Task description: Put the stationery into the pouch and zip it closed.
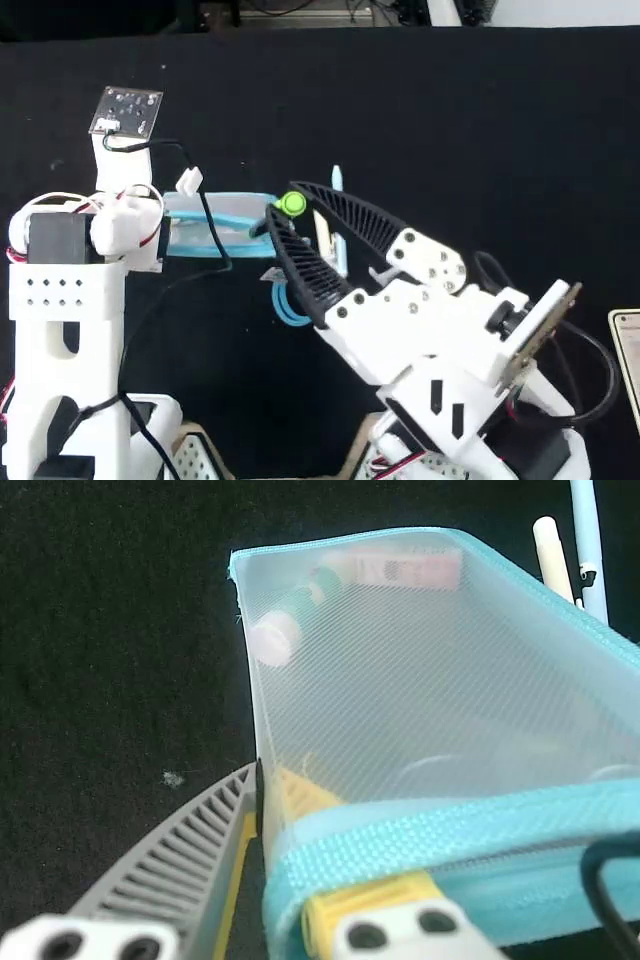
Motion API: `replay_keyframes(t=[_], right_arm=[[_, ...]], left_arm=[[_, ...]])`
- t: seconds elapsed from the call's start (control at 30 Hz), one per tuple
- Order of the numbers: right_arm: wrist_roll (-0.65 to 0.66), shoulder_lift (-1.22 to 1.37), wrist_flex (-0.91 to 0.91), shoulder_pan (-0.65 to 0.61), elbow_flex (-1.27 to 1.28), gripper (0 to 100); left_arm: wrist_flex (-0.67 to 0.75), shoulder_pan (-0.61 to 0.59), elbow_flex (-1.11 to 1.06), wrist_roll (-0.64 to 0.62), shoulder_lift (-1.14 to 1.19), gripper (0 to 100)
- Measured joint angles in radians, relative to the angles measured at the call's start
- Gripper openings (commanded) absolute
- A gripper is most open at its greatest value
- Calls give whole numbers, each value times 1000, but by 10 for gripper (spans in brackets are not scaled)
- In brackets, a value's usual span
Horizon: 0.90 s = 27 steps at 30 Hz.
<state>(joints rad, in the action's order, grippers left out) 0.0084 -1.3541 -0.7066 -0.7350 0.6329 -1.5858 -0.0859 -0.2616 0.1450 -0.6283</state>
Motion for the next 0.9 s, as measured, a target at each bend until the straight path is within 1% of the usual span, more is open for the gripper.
replay_keyframes(t=[0.17, 0.37, 0.5, 0.67, 0.9], right_arm=[[0, 0, 40, -2, 114, 11], [6, -6, 256, -3, 288, 11], [112, -6, 341, -3, 356, 11], [183, 8, 342, -5, 400, 11], [186, -109, 342, -5, 400, 11]], left_arm=[[0, 0, 0, 0, 0, 30], [0, 0, 0, 0, 2, 30], [0, 2, 0, 0, 2, 30], [2, 2, 0, 0, 2, 30], [2, 0, 0, 0, 3, 30]])
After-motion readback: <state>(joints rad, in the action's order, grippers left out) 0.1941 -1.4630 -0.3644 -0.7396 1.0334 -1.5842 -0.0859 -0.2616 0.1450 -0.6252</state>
